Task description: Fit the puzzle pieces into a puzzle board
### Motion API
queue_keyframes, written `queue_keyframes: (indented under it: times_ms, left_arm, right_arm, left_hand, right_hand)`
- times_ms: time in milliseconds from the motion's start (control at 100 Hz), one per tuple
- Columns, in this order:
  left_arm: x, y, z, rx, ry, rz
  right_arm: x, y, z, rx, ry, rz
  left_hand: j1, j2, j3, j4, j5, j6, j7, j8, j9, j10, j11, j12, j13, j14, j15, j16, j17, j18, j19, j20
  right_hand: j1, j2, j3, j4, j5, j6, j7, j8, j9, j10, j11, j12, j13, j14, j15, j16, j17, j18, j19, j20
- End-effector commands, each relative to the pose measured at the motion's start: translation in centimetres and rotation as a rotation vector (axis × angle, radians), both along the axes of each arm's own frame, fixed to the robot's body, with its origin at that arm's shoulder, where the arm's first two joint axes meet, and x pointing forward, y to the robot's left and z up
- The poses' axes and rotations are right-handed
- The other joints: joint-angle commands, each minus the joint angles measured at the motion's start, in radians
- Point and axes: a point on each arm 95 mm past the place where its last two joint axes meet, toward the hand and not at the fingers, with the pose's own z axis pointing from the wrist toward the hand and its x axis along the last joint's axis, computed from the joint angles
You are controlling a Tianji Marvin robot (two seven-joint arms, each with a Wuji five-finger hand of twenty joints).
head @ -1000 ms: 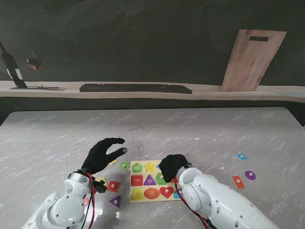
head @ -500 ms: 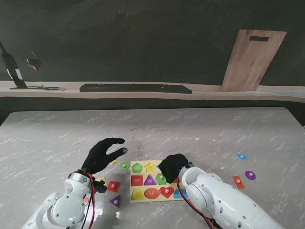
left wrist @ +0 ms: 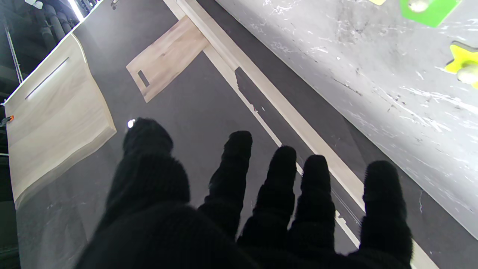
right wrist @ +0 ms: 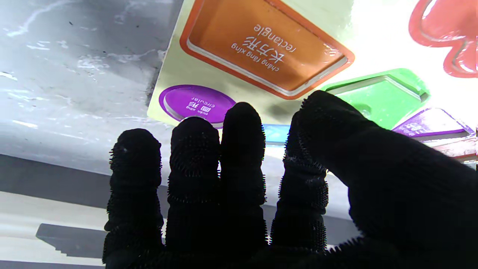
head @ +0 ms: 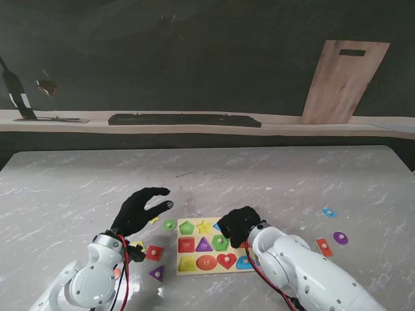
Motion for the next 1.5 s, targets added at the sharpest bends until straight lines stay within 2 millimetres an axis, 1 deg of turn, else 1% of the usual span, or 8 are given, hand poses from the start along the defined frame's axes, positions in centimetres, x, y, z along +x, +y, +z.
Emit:
queue_keyframes:
  times_ms: [0, 150, 320, 450, 960, 1120, 1320, 1490]
  left_arm:
    - [0.0, -0.2, 0.0, -0.006, 0.005, -0.003]
    - [0.0, -0.2, 0.0, -0.006, 0.006, -0.003]
    - [0.0, -0.2, 0.0, -0.006, 0.005, -0.002]
    - [0.0, -0.2, 0.0, -0.006, 0.006, -0.001]
    - [0.0, -0.1, 0.0, -0.006, 0.004, -0.001]
    - [0.0, -0.1, 0.0, -0.006, 0.004, -0.001]
    - [0.0, -0.1, 0.0, -0.006, 0.005, -0.001]
    - [0.0, -0.1, 0.0, -0.008, 0.006, 0.001]
  right_arm:
    - [-0.4, 0.1, 0.0, 0.003, -0.008, 0.007]
    - [-0.4, 0.2, 0.2, 0.033, -0.03, 0.001]
    - [-0.5, 0.5, 0.3, 0.06, -0.047, -0.003]
    - [-0.5, 0.9, 0.1, 0.063, -0.043, -0.006]
    - [-0.1, 2.1, -0.8, 0.05, -0.02, -0.025]
    - [-0.2, 2.3, -0.9, 0.031, -0.009, -0.028]
    - [-0.2, 2.5, -1.3, 0.018, 0.008, -0.02]
    - [-0.4, 2.4, -1.4, 0.005, 0.01, 0.011]
  left_hand:
    - [0.017, 0.031, -0.01, 0.022, 0.007, -0.01, -0.011, -0.004, 0.0, -0.006, -0.011, -0.013, 0.005, 0.007, -0.009, 0.001, -0.004, -0.17, -0.008, -0.008]
    - [0.017, 0.031, -0.01, 0.022, 0.007, -0.009, -0.01, -0.004, -0.001, -0.004, -0.011, -0.014, 0.005, 0.008, -0.009, 0.002, -0.004, -0.171, -0.008, -0.008]
    - [0.017, 0.03, -0.011, 0.022, 0.008, -0.009, -0.011, -0.004, -0.001, -0.005, -0.012, -0.014, 0.006, 0.009, -0.008, 0.002, -0.004, -0.17, -0.008, -0.008]
    - [0.018, 0.031, -0.01, 0.022, 0.008, -0.007, -0.011, -0.005, -0.001, -0.002, -0.012, -0.014, 0.005, 0.011, -0.009, 0.002, -0.004, -0.17, -0.008, -0.008]
    - [0.018, 0.031, -0.011, 0.022, 0.009, -0.009, -0.012, -0.004, 0.001, -0.007, -0.011, -0.013, 0.006, 0.01, -0.008, 0.002, -0.003, -0.17, -0.007, -0.008]
    - [0.018, 0.032, -0.01, 0.022, 0.009, -0.01, -0.011, -0.004, 0.0, -0.006, -0.011, -0.014, 0.007, 0.009, -0.008, 0.002, -0.003, -0.17, -0.007, -0.008]
    - [0.018, 0.033, -0.01, 0.022, 0.008, -0.01, -0.011, -0.004, 0.0, -0.005, -0.011, -0.014, 0.006, 0.008, -0.008, 0.002, -0.003, -0.17, -0.007, -0.008]
    - [0.02, 0.032, -0.011, 0.022, 0.009, -0.009, -0.01, -0.004, 0.0, -0.005, -0.011, -0.014, 0.006, 0.008, -0.007, 0.002, -0.003, -0.17, -0.007, -0.008]
  right_hand:
    - [-0.042, 0.033, -0.029, -0.037, -0.013, 0.009, 0.016, -0.012, -0.027, -0.009, 0.007, 0.012, -0.017, -0.021, 0.001, 0.011, -0.005, -0.011, 0.003, 0.021]
    - [-0.144, 0.152, -0.149, -0.042, -0.002, 0.019, 0.015, -0.008, -0.024, -0.004, 0.001, 0.069, -0.014, -0.013, 0.01, 0.012, -0.005, -0.005, 0.011, 0.025]
    - [-0.239, 0.293, -0.265, -0.005, 0.055, 0.048, -0.024, 0.074, -0.005, 0.004, 0.006, 0.089, -0.001, -0.002, 0.028, 0.016, 0.002, 0.008, 0.027, 0.031]
    - [-0.258, 0.322, -0.293, 0.008, 0.095, 0.055, -0.027, 0.11, 0.014, 0.008, 0.011, 0.092, 0.013, 0.007, 0.039, 0.017, 0.012, 0.008, 0.037, 0.035]
    - [-0.191, 0.289, -0.276, -0.009, 0.153, 0.021, -0.006, 0.122, 0.068, 0.014, 0.018, 0.095, 0.057, 0.023, 0.061, 0.018, 0.04, 0.028, 0.06, 0.039]
    - [-0.131, 0.209, -0.21, -0.026, 0.14, -0.01, 0.039, 0.078, 0.075, 0.014, 0.017, 0.095, 0.06, 0.028, 0.064, 0.014, 0.041, 0.03, 0.065, 0.037]
    - [-0.089, 0.191, -0.156, -0.017, 0.146, -0.019, 0.05, 0.065, 0.082, 0.013, 0.015, 0.094, 0.064, 0.026, 0.064, 0.013, 0.042, 0.031, 0.065, 0.037]
    - [-0.071, 0.117, -0.074, 0.009, 0.164, -0.047, 0.057, 0.063, 0.088, 0.012, 0.012, 0.094, 0.068, 0.021, 0.062, 0.012, 0.047, 0.027, 0.065, 0.035]
